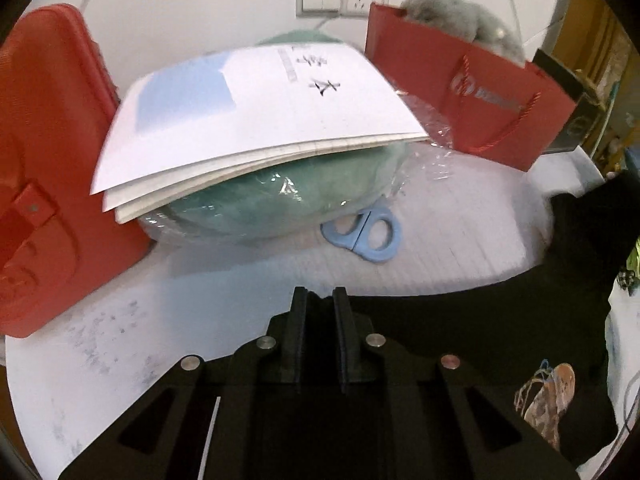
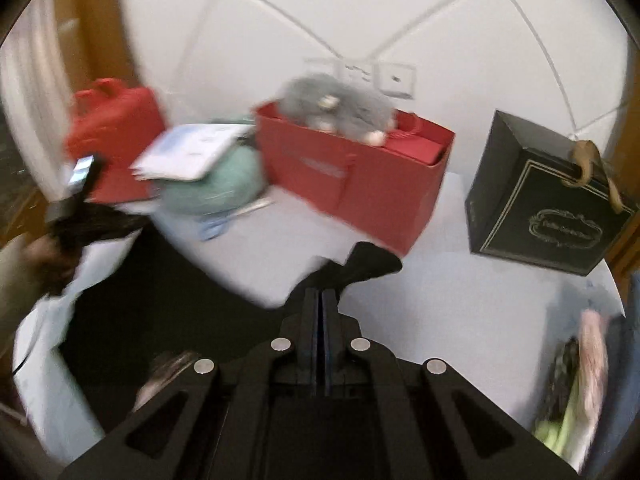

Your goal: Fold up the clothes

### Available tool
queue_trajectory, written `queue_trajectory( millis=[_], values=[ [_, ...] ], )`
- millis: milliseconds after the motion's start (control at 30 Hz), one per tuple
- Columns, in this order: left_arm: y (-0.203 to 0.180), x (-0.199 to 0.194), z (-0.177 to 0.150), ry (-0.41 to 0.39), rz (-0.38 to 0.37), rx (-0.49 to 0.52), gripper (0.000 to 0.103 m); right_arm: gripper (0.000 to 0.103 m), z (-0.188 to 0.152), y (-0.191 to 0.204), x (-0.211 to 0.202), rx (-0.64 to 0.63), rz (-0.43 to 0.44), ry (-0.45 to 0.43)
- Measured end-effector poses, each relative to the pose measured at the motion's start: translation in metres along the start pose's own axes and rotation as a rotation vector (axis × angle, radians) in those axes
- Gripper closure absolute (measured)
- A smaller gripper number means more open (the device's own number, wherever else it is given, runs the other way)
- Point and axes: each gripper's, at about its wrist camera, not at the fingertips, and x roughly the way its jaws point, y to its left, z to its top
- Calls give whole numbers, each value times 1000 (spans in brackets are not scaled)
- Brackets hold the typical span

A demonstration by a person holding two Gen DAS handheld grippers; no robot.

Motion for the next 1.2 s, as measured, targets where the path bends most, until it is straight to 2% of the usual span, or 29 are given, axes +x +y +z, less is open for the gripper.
queue_trajectory(
  millis=[133,200,300,333,367,433,500,533,633,733,933,1000,1067,1100,1133,1167,1200],
  values=[
    [6,-25,-21,-74,-10,-3,92,102,-74,41,-31,-79,57,126],
    [3,-27,-39,-80,-14,15,91,101,-119,51,-27,-48,106,245],
    [4,-33,-69,27,-15,42,78,94,-174,45,-9,82,82,394],
    [8,-30,-79,90,-1,31,66,90,-185,38,-7,138,62,404],
    [11,-29,-85,122,2,12,57,90,-191,30,-7,190,41,393],
    [19,-31,-90,149,-11,-41,52,87,-190,18,-11,279,26,338],
    [29,-36,-90,149,-39,-116,45,72,-185,11,-13,336,21,283],
    [34,-39,-89,149,-53,-153,42,61,-181,10,-11,348,20,266],
    [44,-40,-81,156,-42,-233,41,59,-168,13,-4,352,23,236],
    [44,-29,-73,183,-16,-266,40,59,-155,22,4,317,38,234],
    [24,3,-82,256,27,-211,41,56,-130,35,30,275,46,254],
    [17,9,-86,258,25,-191,56,55,-130,37,42,251,13,278],
    [9,10,-86,252,9,-164,80,53,-131,40,53,218,-26,304],
    [4,9,-85,247,18,-137,85,53,-133,40,57,203,-29,316],
    [-1,8,-83,243,31,-106,88,58,-135,42,62,180,-29,334],
    [-5,7,-83,241,42,-88,91,83,-136,45,66,155,-29,348],
    [-7,6,-82,241,50,-76,91,92,-136,48,69,126,-29,354]
  ],
)
